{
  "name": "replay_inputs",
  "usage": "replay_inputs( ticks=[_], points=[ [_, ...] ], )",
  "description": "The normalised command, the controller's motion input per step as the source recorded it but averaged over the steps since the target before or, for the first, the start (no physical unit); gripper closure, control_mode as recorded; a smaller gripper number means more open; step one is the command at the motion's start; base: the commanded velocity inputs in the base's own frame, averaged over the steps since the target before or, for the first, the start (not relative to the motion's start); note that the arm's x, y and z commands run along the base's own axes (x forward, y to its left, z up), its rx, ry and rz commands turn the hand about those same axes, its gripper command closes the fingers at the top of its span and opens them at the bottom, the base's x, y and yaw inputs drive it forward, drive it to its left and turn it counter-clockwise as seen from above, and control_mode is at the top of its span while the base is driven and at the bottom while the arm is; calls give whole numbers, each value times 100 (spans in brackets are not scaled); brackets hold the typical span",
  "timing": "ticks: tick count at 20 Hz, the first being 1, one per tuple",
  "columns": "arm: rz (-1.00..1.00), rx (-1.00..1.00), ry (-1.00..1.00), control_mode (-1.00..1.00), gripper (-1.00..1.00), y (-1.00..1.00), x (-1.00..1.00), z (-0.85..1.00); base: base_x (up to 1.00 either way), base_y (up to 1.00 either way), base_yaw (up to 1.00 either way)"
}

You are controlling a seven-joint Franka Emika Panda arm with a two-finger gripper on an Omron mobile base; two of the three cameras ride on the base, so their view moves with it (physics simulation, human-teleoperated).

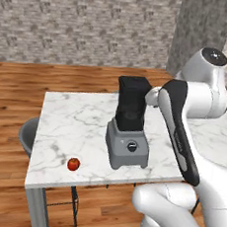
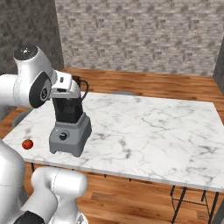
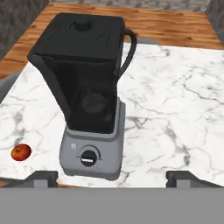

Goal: Open the blender lid, put the apple in the blender, close the lid, and start the blender.

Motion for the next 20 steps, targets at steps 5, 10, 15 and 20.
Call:
replay_inputs(
  ticks=[5,10,15,20],
  points=[
    [0,-3,0,-100,-100,57,0,94,0,0,0],
    [0,-5,11,-100,-100,54,20,56,0,0,0],
    [0,0,11,-100,-100,6,36,-11,0,0,0],
    [0,0,12,-100,-100,0,17,-32,0,0,0]
  ],
)
